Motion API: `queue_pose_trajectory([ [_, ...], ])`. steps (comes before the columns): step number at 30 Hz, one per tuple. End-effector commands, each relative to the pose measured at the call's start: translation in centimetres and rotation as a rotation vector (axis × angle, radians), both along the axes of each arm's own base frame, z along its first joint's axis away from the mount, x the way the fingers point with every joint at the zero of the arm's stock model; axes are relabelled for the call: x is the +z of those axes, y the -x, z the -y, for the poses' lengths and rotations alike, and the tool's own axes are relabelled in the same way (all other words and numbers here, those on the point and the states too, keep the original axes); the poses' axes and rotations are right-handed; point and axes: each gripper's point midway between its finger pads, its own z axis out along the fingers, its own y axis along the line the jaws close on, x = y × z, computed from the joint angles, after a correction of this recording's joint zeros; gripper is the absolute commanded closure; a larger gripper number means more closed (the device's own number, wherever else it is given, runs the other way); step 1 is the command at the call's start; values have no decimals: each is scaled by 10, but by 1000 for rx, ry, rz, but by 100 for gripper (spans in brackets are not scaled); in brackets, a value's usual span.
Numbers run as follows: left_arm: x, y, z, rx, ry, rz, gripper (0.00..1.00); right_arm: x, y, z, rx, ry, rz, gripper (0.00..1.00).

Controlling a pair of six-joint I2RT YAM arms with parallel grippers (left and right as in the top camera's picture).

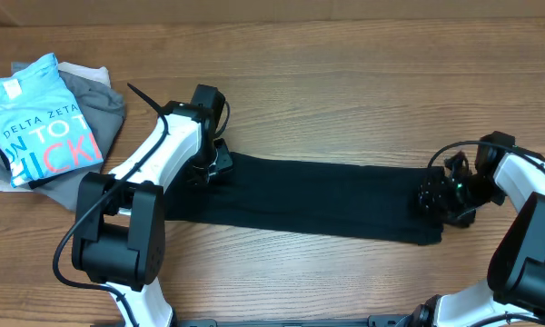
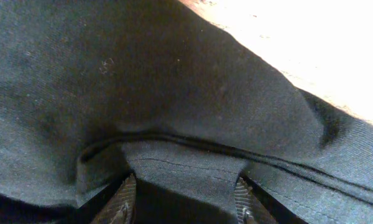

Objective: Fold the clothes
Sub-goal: 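Fold the right end of the strip leftward with the right gripper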

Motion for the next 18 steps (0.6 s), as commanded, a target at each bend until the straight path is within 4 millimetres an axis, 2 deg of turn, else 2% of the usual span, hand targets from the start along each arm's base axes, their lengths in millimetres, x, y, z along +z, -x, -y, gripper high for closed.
queue_pose_trajectory([
  [1, 5, 0, -1, 0, 12, 14, 45, 19, -4, 37, -60, 172, -46, 28],
  [3, 5, -1, 0, 0, 13, 15, 45, 31, -19, 44, -78, 186, 7, 25],
  [5, 5, -1, 0, 0, 13, 15, 45, 31, -24, 45, -58, 190, 34, 16],
  [9, 5, -1, 0, 0, 13, 15, 45, 22, -18, 38, -1, 181, 25, 16],
  [15, 5, -1, 0, 0, 13, 15, 44, -4, -5, 17, 13, 120, 23, 17],
  [18, 5, -1, 0, 1, 13, 17, 34, -7, -9, 6, 7, 64, 55, 18],
])
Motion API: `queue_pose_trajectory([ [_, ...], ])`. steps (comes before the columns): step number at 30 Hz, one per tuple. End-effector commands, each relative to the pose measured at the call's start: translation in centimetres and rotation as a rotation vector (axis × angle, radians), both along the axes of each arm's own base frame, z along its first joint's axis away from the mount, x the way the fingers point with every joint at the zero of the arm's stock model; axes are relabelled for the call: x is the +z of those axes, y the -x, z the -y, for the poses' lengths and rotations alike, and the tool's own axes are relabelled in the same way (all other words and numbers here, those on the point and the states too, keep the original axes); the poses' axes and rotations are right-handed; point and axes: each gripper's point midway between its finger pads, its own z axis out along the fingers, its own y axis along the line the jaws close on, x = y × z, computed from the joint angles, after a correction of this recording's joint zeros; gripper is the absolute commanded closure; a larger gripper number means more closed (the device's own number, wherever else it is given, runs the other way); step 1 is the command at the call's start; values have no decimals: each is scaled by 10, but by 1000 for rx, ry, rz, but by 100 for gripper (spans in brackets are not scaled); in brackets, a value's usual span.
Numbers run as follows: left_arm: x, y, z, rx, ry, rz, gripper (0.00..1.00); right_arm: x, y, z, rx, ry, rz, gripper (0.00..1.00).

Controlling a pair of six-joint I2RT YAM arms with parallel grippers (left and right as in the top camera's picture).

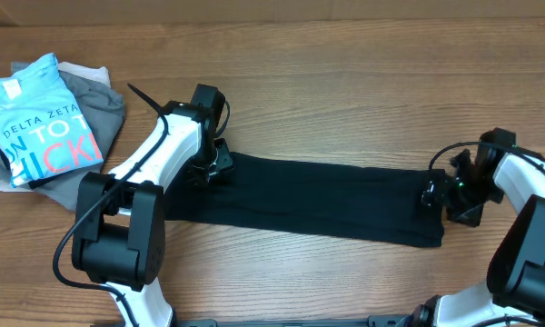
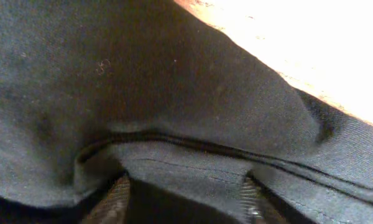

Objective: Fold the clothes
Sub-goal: 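Fold the right end of the strip leftward with the right gripper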

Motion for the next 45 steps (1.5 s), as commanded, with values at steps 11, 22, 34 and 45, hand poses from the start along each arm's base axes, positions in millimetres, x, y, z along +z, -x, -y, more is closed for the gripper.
queue_pose_trajectory([
  [11, 5, -3, -1, 2, 9, 23, 33, 0, -5, -28, 31, -128, 60, 96],
  [22, 9, -9, 0, -15, 15, 42, 34, 23, -13, 17, -48, 44, 8, 96],
  [34, 25, -19, -14, 23, 50, 44, 33, 81, -49, -18, 3, 64, 29, 96],
  [45, 25, -14, -14, 23, 51, 25, 33, 82, -59, -130, 198, 42, 66, 95],
])
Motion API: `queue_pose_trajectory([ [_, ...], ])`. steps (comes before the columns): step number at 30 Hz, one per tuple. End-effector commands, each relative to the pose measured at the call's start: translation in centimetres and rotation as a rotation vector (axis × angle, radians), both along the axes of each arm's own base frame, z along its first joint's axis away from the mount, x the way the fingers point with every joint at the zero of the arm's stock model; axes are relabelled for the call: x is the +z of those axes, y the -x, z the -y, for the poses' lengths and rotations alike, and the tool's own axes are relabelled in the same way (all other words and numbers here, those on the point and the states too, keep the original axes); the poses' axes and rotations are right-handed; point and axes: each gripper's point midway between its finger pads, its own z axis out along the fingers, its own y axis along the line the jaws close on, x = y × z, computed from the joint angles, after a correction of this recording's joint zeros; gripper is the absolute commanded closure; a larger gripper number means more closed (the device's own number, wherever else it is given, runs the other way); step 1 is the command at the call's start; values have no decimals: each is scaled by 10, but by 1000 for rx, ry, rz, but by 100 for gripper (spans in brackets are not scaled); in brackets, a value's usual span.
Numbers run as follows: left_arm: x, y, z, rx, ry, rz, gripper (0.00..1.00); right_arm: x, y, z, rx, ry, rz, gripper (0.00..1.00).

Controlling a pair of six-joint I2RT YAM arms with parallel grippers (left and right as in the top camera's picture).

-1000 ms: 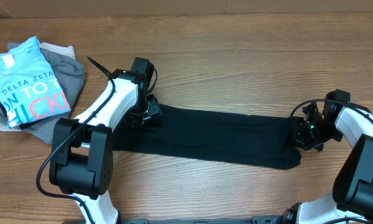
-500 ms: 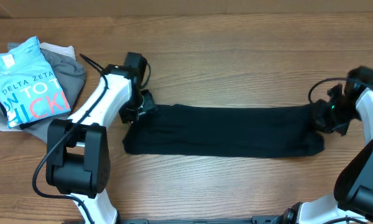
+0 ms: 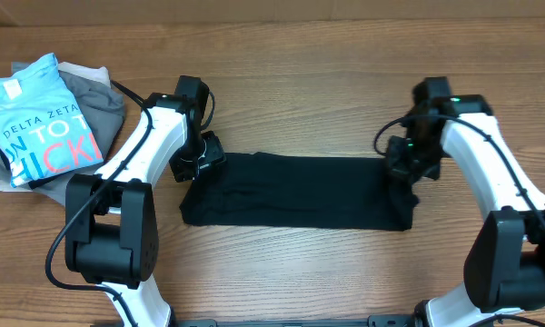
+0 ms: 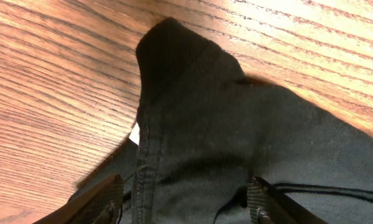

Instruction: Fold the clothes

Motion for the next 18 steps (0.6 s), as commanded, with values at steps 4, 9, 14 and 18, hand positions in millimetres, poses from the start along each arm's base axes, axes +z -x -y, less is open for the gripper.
queue_pose_trajectory([
  [4, 12, -5, 3, -17, 16, 29, 33, 7, -9, -49, 57, -43, 56, 94],
  [9, 12, -5, 3, -21, 15, 29, 33, 7, -8, -81, 130, -95, 75, 94],
  [14, 12, -5, 3, -21, 15, 29, 33, -1, -1, -102, 196, -95, 60, 92],
  [18, 11, -5, 3, -21, 15, 28, 34, -4, 3, -113, 212, -95, 49, 90],
])
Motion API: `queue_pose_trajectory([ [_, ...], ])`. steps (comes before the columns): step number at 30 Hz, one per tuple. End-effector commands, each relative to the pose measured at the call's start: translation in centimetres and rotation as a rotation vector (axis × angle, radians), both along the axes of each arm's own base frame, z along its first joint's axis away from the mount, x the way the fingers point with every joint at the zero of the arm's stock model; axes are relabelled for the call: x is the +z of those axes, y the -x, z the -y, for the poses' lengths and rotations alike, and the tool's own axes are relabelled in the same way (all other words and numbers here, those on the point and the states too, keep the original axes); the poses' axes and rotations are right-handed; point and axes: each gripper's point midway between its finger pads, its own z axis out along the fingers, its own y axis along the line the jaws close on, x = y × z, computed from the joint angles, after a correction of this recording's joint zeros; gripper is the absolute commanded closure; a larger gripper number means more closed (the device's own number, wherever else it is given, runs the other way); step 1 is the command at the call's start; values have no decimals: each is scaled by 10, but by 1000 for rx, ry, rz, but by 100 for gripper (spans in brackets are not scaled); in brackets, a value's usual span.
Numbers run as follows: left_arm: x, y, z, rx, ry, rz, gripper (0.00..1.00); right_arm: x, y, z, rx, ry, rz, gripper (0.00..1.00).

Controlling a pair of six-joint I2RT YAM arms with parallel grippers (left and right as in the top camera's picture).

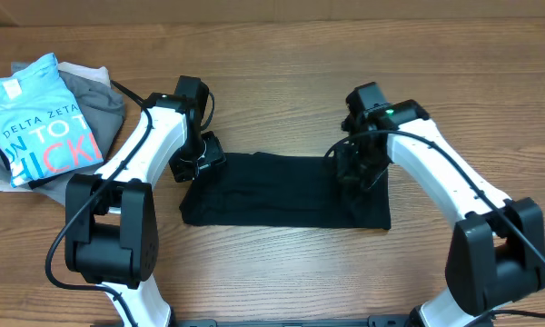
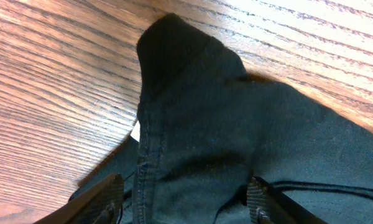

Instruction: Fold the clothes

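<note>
A black garment (image 1: 272, 191) lies as a long strip across the middle of the table. My left gripper (image 1: 197, 165) sits at its upper left corner. In the left wrist view its fingers (image 2: 112, 194) stand wide apart, open, over the hemmed corner of the black cloth (image 2: 236, 124). My right gripper (image 1: 352, 173) is on the strip's right part and appears shut on the cloth there. The cloth's right end is bunched under it, with the edge near the gripper's right side.
A pile of folded clothes sits at the far left: a light blue printed T-shirt (image 1: 41, 118) on top of grey pieces (image 1: 100, 104). The wooden table (image 1: 345, 73) stretches behind and in front of the strip.
My right gripper has moved left along the strip, and the garment's right edge has come left with it. The left gripper and its corner have not moved.
The garment lay long and slanted, with my left gripper on its left end and my right gripper at its far right end. Then the strip lay shorter and straighter, further back on the table. Now its right end has come further toward the middle.
</note>
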Motion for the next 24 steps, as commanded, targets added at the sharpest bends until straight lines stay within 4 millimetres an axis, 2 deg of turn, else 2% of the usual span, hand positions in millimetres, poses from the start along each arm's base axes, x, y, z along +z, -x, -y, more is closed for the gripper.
queue_pose_trajectory([
  [1, 12, -6, 3, -18, 16, 35, 34, 3, -3, -12, 1, -23, 7, 90],
  [8, 11, -6, 3, -18, 16, 32, 34, 5, -1, -24, 12, -78, -1, 76],
  [12, 11, -6, 3, -17, 15, 33, 34, 11, 4, -39, 30, -176, -29, 63],
  [15, 11, -6, 2, -17, 10, 33, 34, 15, 10, -46, 53, -224, -49, 62],
  [21, 11, -6, 1, -21, 7, 34, 34, 10, 7, -34, 43, -149, -34, 62],
  [24, 11, -5, 1, -48, 6, 30, 33, 9, -2, -13, -10, -49, 2, 64],
])
